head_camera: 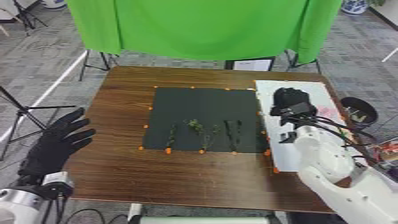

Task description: Arrange flowers

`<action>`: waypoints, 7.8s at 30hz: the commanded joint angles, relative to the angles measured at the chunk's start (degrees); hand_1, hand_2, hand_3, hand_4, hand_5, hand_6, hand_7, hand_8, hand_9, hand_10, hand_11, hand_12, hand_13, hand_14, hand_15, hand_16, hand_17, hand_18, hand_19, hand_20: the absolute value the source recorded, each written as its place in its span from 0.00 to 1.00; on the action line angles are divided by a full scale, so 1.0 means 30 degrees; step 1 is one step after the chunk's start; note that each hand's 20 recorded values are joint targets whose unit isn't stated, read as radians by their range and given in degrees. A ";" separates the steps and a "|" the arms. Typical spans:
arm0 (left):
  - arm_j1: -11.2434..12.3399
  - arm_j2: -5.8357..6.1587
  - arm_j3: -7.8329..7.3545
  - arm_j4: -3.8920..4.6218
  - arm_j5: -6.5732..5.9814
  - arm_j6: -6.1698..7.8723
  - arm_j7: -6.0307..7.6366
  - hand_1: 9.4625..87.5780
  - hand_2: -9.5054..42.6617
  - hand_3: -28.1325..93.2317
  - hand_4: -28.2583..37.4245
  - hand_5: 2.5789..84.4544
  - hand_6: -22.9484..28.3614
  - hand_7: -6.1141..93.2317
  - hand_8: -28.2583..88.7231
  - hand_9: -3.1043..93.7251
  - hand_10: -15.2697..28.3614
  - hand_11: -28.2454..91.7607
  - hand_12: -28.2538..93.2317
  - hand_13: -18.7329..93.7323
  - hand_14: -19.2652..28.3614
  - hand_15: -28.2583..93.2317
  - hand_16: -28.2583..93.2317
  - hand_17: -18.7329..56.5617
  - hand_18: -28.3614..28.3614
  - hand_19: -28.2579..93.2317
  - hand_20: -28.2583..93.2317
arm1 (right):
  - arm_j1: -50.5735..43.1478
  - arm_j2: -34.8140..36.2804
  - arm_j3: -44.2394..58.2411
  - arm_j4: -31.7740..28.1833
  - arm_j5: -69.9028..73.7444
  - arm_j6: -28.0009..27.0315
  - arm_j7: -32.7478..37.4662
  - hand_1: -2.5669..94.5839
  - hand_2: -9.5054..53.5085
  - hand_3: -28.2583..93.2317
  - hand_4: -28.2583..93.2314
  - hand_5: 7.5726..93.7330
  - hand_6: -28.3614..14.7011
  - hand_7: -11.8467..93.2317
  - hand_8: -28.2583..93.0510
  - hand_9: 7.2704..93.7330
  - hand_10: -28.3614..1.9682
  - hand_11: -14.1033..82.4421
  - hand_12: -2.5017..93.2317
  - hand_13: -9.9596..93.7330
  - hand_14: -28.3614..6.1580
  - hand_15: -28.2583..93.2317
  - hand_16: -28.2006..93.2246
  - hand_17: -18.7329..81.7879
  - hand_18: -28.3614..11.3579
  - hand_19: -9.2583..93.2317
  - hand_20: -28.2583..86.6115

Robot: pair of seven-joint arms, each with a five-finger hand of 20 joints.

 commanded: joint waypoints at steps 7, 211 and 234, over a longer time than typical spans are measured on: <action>-0.0604 0.0979 -0.0266 0.0207 -0.0358 0.0173 0.0111 0.24 0.14 0.78 0.06 0.26 0.51 0.29 0.14 0.23 0.63 0.44 0.37 0.32 0.75 0.56 0.22 0.12 0.90 0.59 0.32 | 0.6408 -0.7715 -0.6529 0.0913 -0.0480 -0.2158 -0.4659 0.52 0.00 0.94 0.04 0.72 0.71 0.59 0.26 0.91 0.77 0.31 0.54 0.82 0.67 0.89 0.49 0.59 0.21 1.00 0.74; -0.1959 0.1074 0.2537 0.0868 -0.0102 -0.0030 -0.0184 0.22 0.15 0.80 0.04 0.26 0.51 0.28 0.14 0.24 0.63 0.44 0.38 0.32 0.74 0.55 0.23 0.12 0.90 0.58 0.34 | 0.9668 -1.1521 -0.8487 0.9288 -0.1969 -0.4855 -0.4549 0.53 0.00 0.94 0.03 0.72 0.72 0.61 0.23 0.94 0.82 0.30 0.54 0.84 0.71 0.89 0.51 0.62 0.22 1.00 0.78; -0.1876 0.0968 0.2388 0.0930 -0.0085 0.0000 -0.0144 0.23 0.15 0.78 0.08 0.28 0.55 0.23 0.18 0.22 0.70 0.43 0.38 0.29 0.80 0.60 0.20 0.11 0.91 0.60 0.32 | 0.9474 -1.1632 -0.7984 0.9175 -0.1989 -0.6816 -0.3846 0.41 0.00 0.93 0.00 0.57 0.68 0.49 0.17 0.73 0.71 0.39 0.37 0.78 0.69 0.91 0.50 0.56 0.23 1.00 0.77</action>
